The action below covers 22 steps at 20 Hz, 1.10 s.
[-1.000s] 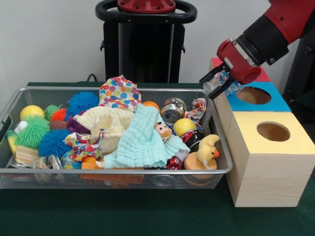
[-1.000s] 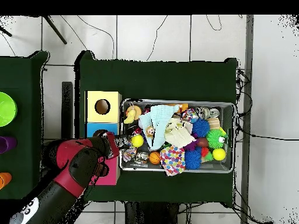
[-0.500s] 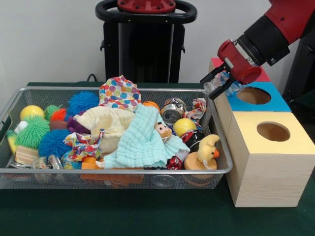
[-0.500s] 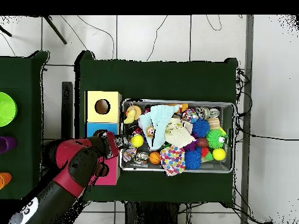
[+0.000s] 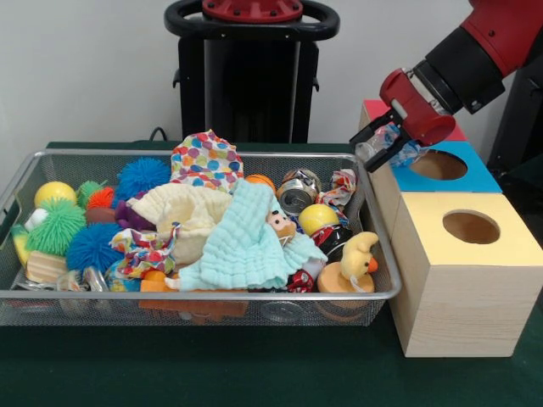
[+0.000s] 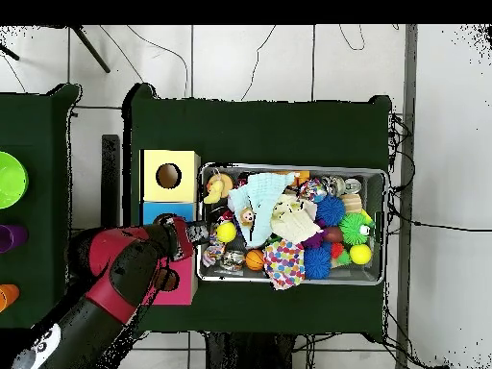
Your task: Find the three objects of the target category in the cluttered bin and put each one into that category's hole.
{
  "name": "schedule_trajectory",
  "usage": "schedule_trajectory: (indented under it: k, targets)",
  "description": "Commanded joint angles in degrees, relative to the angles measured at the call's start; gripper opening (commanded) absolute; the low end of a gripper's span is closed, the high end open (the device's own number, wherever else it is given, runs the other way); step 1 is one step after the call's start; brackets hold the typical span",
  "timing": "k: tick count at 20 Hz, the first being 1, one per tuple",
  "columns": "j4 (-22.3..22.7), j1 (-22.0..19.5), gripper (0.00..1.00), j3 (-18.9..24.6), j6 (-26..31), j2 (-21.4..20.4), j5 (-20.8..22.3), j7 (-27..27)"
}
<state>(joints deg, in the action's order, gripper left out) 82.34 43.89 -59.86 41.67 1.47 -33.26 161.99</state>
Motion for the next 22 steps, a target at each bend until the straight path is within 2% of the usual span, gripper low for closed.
schedule_trajectory:
  k: [1,22]
  targets:
    - [-6.2,-0.6,0.00,4.2,7.9,3.5,-2.7,18.5]
    - [-8.2,-0.7,0.00,3.4,10.2,4.5,-3.4,20.5]
